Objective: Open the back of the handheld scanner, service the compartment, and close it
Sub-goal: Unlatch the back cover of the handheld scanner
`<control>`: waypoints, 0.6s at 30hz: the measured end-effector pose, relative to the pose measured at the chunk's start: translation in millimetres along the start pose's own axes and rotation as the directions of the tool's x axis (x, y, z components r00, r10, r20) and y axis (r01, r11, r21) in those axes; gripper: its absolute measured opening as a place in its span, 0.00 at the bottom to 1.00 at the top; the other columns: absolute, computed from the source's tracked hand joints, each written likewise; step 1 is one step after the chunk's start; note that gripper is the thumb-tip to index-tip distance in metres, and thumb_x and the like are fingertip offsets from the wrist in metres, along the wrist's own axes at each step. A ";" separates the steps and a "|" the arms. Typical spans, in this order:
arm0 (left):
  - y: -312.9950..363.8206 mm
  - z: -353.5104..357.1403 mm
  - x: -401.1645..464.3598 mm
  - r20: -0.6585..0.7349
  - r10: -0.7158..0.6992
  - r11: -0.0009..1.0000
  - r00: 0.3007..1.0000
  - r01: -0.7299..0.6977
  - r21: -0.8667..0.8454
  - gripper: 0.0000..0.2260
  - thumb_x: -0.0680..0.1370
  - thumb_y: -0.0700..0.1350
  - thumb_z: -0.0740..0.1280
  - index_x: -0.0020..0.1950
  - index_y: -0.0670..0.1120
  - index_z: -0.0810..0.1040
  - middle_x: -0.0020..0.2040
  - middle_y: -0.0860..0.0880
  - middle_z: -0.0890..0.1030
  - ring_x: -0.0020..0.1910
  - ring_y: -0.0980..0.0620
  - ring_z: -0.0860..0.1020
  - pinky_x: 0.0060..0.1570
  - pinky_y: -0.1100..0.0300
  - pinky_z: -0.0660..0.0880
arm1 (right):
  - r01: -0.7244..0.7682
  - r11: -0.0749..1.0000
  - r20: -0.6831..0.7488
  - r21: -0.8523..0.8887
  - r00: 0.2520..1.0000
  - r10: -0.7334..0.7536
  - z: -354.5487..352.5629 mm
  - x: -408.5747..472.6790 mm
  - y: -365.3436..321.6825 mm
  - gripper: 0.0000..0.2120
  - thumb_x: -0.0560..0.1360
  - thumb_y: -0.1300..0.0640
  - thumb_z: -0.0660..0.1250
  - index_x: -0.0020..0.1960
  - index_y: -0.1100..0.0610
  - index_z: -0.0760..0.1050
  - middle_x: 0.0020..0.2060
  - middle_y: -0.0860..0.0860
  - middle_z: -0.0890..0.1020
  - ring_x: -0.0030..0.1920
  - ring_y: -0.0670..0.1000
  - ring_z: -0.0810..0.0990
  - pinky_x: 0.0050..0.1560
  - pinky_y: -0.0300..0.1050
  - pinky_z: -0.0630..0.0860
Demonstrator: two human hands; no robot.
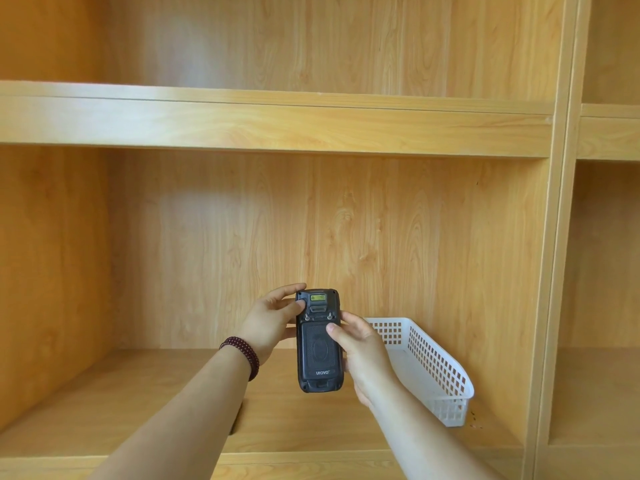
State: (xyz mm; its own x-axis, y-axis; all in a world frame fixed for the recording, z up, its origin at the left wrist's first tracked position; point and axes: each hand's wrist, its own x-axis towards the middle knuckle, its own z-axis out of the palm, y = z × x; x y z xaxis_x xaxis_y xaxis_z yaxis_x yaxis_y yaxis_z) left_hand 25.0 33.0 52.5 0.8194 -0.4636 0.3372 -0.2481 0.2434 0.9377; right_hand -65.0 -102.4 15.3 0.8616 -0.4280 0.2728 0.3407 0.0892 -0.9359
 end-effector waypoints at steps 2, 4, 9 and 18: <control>-1.0 -0.7 0.5 -0.034 0.010 1.000 0.999 -0.010 0.002 0.12 0.79 0.36 0.65 0.61 0.46 0.78 0.51 0.42 0.86 0.47 0.47 0.83 0.47 0.51 0.81 | 0.127 0.967 -0.010 -0.221 0.991 -0.133 1.9 -0.5 -3.1 0.20 0.75 0.58 0.71 0.64 0.48 0.70 0.61 0.47 0.78 0.57 0.46 0.78 0.57 0.44 0.76; -3.1 -1.8 0.5 -0.056 0.010 1.000 0.998 -0.010 -0.001 0.12 0.79 0.36 0.65 0.62 0.46 0.78 0.51 0.42 0.86 0.47 0.46 0.83 0.46 0.50 0.81 | 0.330 0.761 0.073 -0.558 0.934 -0.351 1.1 -0.9 -4.9 0.18 0.74 0.52 0.71 0.60 0.43 0.70 0.65 0.42 0.70 0.62 0.43 0.71 0.58 0.40 0.72; -4.6 -2.4 0.6 -0.075 0.012 0.999 0.997 -0.015 -0.031 0.12 0.79 0.36 0.65 0.60 0.46 0.79 0.50 0.42 0.86 0.47 0.46 0.83 0.42 0.51 0.82 | 0.483 0.261 0.318 -0.836 0.813 -0.487 8.4 -3.0 0.6 0.22 0.72 0.40 0.67 0.62 0.47 0.73 0.72 0.46 0.57 0.72 0.47 0.55 0.67 0.42 0.61; -10.2 1.1 5.6 -0.115 0.037 0.999 0.993 -0.037 0.006 0.12 0.79 0.36 0.66 0.60 0.48 0.80 0.50 0.44 0.86 0.46 0.48 0.84 0.42 0.53 0.82 | 0.292 0.115 0.164 -0.950 0.775 -0.610 31.2 -4.5 12.9 0.27 0.60 0.35 0.70 0.53 0.48 0.70 0.54 0.50 0.69 0.55 0.54 0.72 0.52 0.50 0.71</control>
State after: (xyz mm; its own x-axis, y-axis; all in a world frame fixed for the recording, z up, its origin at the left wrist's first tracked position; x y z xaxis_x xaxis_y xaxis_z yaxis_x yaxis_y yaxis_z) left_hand 31.5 27.0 44.9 0.8636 -0.3531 0.3599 -0.2813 0.2550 0.9251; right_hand -52.7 -71.2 8.9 0.5220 -0.2384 0.8189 -0.0668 -0.9686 -0.2394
